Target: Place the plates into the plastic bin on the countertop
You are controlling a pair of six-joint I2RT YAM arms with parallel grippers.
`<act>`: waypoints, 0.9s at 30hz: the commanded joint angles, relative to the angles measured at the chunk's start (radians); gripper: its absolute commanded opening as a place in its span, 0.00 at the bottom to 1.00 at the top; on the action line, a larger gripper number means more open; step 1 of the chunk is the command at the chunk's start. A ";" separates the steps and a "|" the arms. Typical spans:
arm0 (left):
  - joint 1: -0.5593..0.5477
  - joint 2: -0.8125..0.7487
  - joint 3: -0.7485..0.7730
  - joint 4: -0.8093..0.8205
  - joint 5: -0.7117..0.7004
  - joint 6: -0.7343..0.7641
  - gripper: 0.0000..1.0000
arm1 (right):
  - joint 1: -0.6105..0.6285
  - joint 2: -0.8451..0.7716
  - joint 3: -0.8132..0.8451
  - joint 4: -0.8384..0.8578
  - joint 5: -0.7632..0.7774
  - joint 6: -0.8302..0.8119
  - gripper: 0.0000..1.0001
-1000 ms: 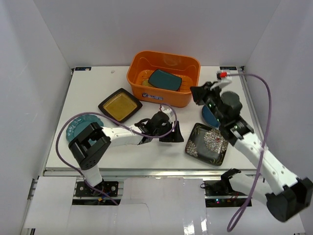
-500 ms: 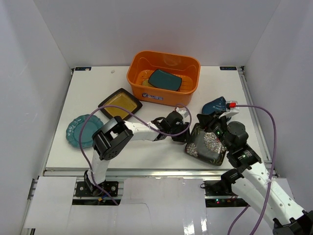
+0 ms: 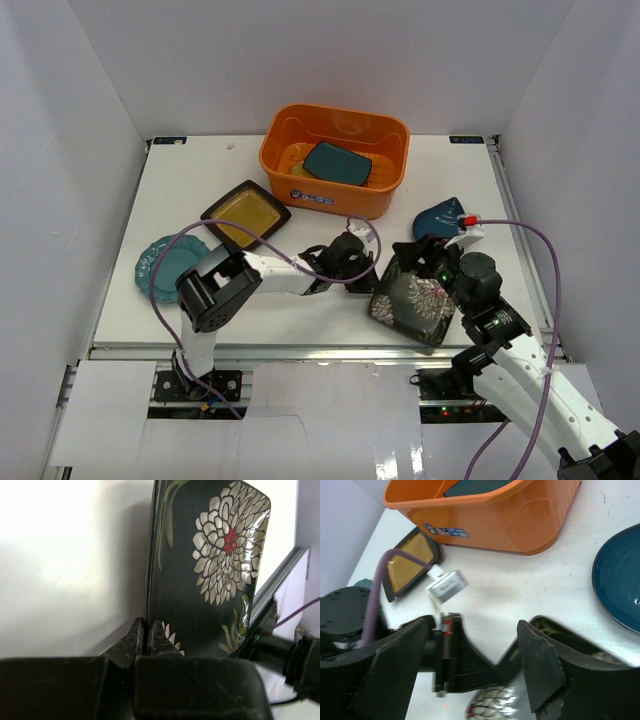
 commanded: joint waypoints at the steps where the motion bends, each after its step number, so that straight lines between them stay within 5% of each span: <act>1: 0.024 -0.158 -0.153 -0.083 -0.069 0.068 0.00 | 0.000 -0.014 0.008 -0.026 -0.036 -0.018 0.80; 4: 0.082 -0.406 -0.271 -0.091 -0.076 0.049 0.00 | 0.000 -0.017 0.006 -0.062 -0.062 -0.021 0.97; 11: 0.275 -0.790 -0.457 -0.082 0.031 -0.024 0.00 | -0.001 0.011 0.000 -0.100 -0.079 -0.038 0.90; 23: 0.317 -0.959 -0.499 -0.028 0.116 -0.059 0.00 | 0.002 0.245 -0.063 0.151 -0.438 0.067 0.98; 24: 0.317 -0.967 -0.497 -0.025 0.122 -0.057 0.00 | 0.002 0.259 -0.071 0.177 -0.454 0.086 0.85; 25: 0.318 -0.987 -0.494 -0.028 0.119 -0.051 0.00 | 0.002 0.261 -0.084 0.229 -0.461 0.099 0.58; 27: 0.318 -1.002 -0.479 -0.056 0.105 -0.039 0.00 | 0.000 0.250 -0.095 0.276 -0.447 0.142 0.29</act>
